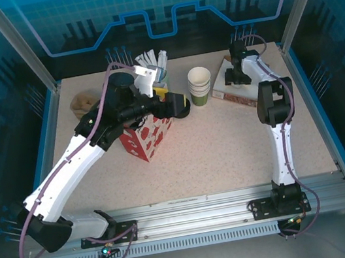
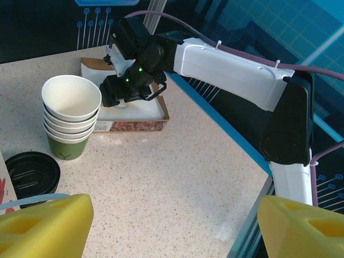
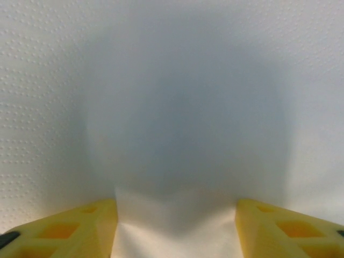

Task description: Pack the takeout coffee

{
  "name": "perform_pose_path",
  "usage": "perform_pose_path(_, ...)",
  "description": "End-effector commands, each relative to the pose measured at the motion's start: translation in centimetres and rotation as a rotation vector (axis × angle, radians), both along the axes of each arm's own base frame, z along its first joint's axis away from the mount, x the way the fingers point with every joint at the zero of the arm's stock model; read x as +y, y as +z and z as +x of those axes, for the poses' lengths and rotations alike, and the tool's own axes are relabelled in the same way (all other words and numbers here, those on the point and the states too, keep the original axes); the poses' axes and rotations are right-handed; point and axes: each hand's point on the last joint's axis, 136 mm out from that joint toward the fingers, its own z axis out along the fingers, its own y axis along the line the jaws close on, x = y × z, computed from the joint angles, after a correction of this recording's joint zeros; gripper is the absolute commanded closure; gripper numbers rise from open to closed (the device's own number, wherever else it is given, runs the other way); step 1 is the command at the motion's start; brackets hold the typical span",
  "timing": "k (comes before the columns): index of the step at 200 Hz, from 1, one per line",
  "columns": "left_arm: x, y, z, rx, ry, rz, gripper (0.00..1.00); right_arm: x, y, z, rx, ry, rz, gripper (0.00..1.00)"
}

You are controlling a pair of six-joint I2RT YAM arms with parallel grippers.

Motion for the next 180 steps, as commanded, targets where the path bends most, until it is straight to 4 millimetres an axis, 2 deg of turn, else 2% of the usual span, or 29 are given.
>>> perform_pose_path(1, -0.4, 0.5, -0.1, -0.029, -0.018, 0.013, 0.19, -0.5, -0.5, -0.3, 0.026, -0.005, 0.016, 0.44)
perform_pose_path(52, -0.6, -0.1, -0.2, -0.016, -0.03, 0.03, 0.19, -0.8, 1.1, -0.1, -0.002, 0.005, 0.012, 0.47)
perform_pose_path(110, -0.3, -0.6, -0.4, -0.017, -0.028, 0.051, 0.19, -0.7, 1.8, 0.1, -0.016, 0.023, 0.023, 0.69)
perform_pose_path(180, -0.3, -0.8, -0.5, -0.017, -0.031, 0.058, 0.19, -0.7, 4.1, 0.4, -0.053, 0.032, 0.019, 0.71)
